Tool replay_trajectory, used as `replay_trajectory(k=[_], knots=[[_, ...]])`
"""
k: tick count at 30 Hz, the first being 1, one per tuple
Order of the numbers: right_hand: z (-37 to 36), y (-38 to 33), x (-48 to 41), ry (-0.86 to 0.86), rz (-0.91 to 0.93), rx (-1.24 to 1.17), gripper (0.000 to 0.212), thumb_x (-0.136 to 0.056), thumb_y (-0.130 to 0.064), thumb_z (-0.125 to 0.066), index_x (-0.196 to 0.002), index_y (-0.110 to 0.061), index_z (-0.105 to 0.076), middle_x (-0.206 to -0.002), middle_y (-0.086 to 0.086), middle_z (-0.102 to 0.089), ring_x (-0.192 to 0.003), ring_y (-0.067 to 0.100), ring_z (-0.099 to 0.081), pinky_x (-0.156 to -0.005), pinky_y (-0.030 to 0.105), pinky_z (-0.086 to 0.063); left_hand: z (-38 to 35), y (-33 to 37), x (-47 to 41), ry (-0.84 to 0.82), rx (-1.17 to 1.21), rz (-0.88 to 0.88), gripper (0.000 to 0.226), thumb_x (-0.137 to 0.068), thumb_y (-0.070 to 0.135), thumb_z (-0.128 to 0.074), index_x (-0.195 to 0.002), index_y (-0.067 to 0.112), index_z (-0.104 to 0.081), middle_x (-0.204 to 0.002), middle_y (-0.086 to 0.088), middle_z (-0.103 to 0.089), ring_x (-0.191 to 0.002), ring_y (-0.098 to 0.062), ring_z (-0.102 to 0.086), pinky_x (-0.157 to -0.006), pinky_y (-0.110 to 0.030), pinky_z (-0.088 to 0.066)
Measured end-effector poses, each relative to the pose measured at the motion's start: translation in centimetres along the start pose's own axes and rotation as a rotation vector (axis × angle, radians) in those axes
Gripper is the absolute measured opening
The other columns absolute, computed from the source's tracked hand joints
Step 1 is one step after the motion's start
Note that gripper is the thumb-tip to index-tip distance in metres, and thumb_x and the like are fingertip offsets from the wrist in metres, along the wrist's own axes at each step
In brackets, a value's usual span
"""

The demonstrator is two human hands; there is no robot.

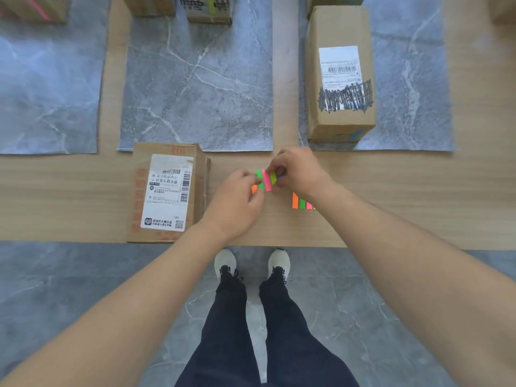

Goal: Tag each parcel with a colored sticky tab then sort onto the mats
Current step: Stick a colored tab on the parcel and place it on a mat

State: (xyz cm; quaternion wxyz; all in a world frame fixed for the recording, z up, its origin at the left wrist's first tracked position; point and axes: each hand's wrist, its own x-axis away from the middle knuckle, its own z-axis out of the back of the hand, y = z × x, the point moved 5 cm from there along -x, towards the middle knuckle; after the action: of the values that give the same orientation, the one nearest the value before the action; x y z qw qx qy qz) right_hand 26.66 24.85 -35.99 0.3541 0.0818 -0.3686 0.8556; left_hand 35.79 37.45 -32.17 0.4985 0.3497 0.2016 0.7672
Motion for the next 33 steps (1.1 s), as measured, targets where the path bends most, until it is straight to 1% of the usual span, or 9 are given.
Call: replay_trajectory(k=[2,5,11,16,20,22,26,29,33], knots=[[0.1,0.0,-0.1,0.013,0.001,0.006,0.037,-0.065,0.004,-0.085,-0.100,-0.006,-0.082,-0.095,0.017,-0.071,-0.085,0.032,-0.067,-0.068,0.030,-0.040,-0.7,0.3,0.6,-0.033,-0.234,-0.145,0.024,-0.093,0.014,-0.052,-0.105,0.003,-0.069,-0.130,-0.008,-0.057,-0.107,-0.027,-0.060,-0.086,-0.037,-0.049],[0.3,0.0,0.1,0.064,0.034,0.042,0.024,-0.073,0.006,-0.078,-0.094,-0.003,-0.082,-0.097,0.017,-0.072,-0.088,0.033,-0.068,-0.073,0.035,-0.048,-1.6,-0.1,0.8,-0.116,-0.417,-0.168,0.027,-0.093,0.019,-0.049,-0.109,0.004,-0.064,-0.145,-0.009,-0.047,-0.113,-0.032,-0.057,-0.083,-0.039,-0.047],[-0.4,0.1,1.0,0.143,0.139,0.110,0.011,-0.078,-0.005,-0.075,-0.088,-0.006,-0.080,-0.090,0.014,-0.070,-0.082,0.034,-0.067,-0.073,0.043,-0.054,-2.6,-0.6,0.8,-0.142,-0.520,-0.180,0.055,-0.089,0.024,-0.052,-0.144,0.024,-0.046,-0.150,-0.011,-0.037,-0.117,-0.032,-0.050,-0.087,-0.041,-0.048],[-0.6,0.3,1.2,0.154,0.122,0.108,0.016,-0.076,-0.009,-0.072,-0.090,-0.004,-0.078,-0.091,0.014,-0.069,-0.083,0.035,-0.066,-0.075,0.044,-0.055,-3.4,-1.1,0.6,-0.146,-0.622,-0.185,0.061,-0.088,0.033,-0.051,-0.147,0.031,-0.039,-0.153,-0.012,-0.028,-0.131,-0.032,-0.037,-0.102,-0.044,-0.041],[-0.4,0.5,1.4,0.167,0.087,0.084,0.015,-0.084,-0.007,-0.066,-0.094,-0.003,-0.077,-0.096,0.013,-0.069,-0.091,0.033,-0.065,-0.081,0.037,-0.051,-3.7,-1.6,0.7,-0.159,-0.612,-0.176,0.067,-0.089,0.033,-0.048,-0.153,0.036,-0.029,-0.157,-0.012,-0.022,-0.138,-0.031,-0.029,-0.108,-0.045,-0.037],[-0.1,0.8,1.7,0.256,0.037,-0.019,0.013,-0.088,-0.006,-0.063,-0.093,-0.004,-0.075,-0.093,0.011,-0.070,-0.089,0.030,-0.065,-0.079,0.031,-0.045,-3.7,-1.7,0.7,-0.168,-0.601,-0.167,0.068,-0.090,0.033,-0.047,-0.154,0.037,-0.026,-0.158,-0.012,-0.019,-0.140,-0.030,-0.026,-0.110,-0.045,-0.037],[1.1,2.4,3.4,0.631,-0.230,-0.534,0.009,-0.093,-0.017,-0.064,-0.090,-0.016,-0.073,-0.085,0.001,-0.076,-0.080,0.016,-0.073,-0.079,0.032,-0.057,-3.6,-1.4,0.5,-0.192,-0.576,-0.154,0.064,-0.092,0.034,-0.047,-0.154,0.037,-0.030,-0.158,-0.011,-0.019,-0.141,-0.030,-0.025,-0.114,-0.046,-0.033],[1.8,1.8,4.4,0.781,-0.169,-0.626,0.006,-0.090,-0.016,-0.071,-0.092,-0.014,-0.077,-0.085,0.001,-0.076,-0.077,0.011,-0.073,-0.077,0.028,-0.059,-2.5,-0.5,-0.1,-0.075,-0.318,-0.102,0.048,-0.093,0.028,-0.056,-0.141,0.025,-0.055,-0.140,-0.009,-0.047,-0.123,-0.027,-0.048,-0.103,-0.038,-0.043],[2.4,-0.1,5.3,0.841,0.002,-0.615,0.008,-0.086,-0.002,-0.076,-0.092,-0.005,-0.080,-0.089,0.002,-0.073,-0.078,0.006,-0.070,-0.076,0.016,-0.057,0.3,0.0,-1.0,0.218,0.508,0.363,0.013,-0.093,0.021,-0.067,-0.102,0.017,-0.076,-0.094,0.003,-0.072,-0.088,-0.015,-0.069,-0.083,-0.022,-0.054]])
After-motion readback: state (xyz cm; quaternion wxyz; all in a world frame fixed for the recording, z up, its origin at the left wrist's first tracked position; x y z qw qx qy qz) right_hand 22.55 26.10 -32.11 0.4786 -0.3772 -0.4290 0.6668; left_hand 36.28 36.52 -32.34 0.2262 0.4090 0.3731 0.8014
